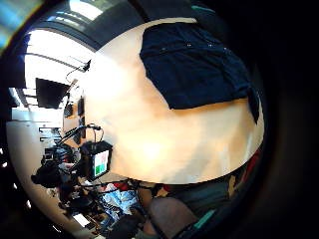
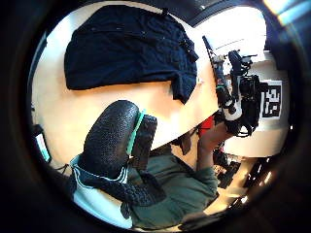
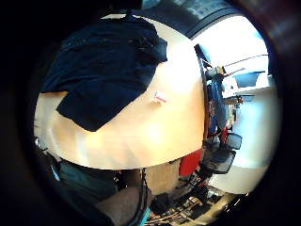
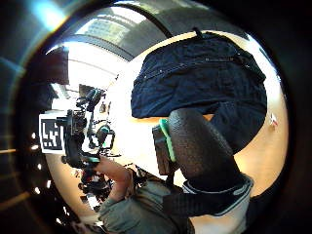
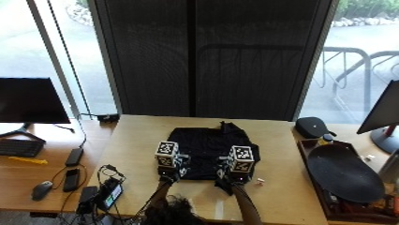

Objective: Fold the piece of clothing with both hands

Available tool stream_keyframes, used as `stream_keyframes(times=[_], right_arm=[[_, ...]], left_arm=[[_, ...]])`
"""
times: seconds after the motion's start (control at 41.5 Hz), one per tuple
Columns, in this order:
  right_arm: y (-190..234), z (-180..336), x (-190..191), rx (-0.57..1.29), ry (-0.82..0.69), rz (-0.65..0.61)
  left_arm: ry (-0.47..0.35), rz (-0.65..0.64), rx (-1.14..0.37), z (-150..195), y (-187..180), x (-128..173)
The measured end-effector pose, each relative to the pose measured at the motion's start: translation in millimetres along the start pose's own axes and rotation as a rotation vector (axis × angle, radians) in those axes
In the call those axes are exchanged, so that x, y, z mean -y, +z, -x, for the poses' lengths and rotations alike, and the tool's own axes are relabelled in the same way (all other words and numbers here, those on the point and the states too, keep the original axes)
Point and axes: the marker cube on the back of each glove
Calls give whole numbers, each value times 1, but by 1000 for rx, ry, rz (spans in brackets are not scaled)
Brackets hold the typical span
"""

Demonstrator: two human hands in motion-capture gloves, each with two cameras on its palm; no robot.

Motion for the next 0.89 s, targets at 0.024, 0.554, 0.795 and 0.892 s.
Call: stream_keyframes(times=[0.024, 0.554, 0.795, 0.892], right_arm=[[0, 0, 0, 1, -1, -1], [-4, 9, -1, -3, -42, -15], [-6, 5, -3, -15, -32, -17], [-8, -4, -5, -26, -16, -4]], left_arm=[[-1, 1, 1, 0, 0, 0], [6, 30, -14, -2, -10, -12], [21, 17, -26, -8, -3, -7], [22, -2, -41, -12, 1, -5]])
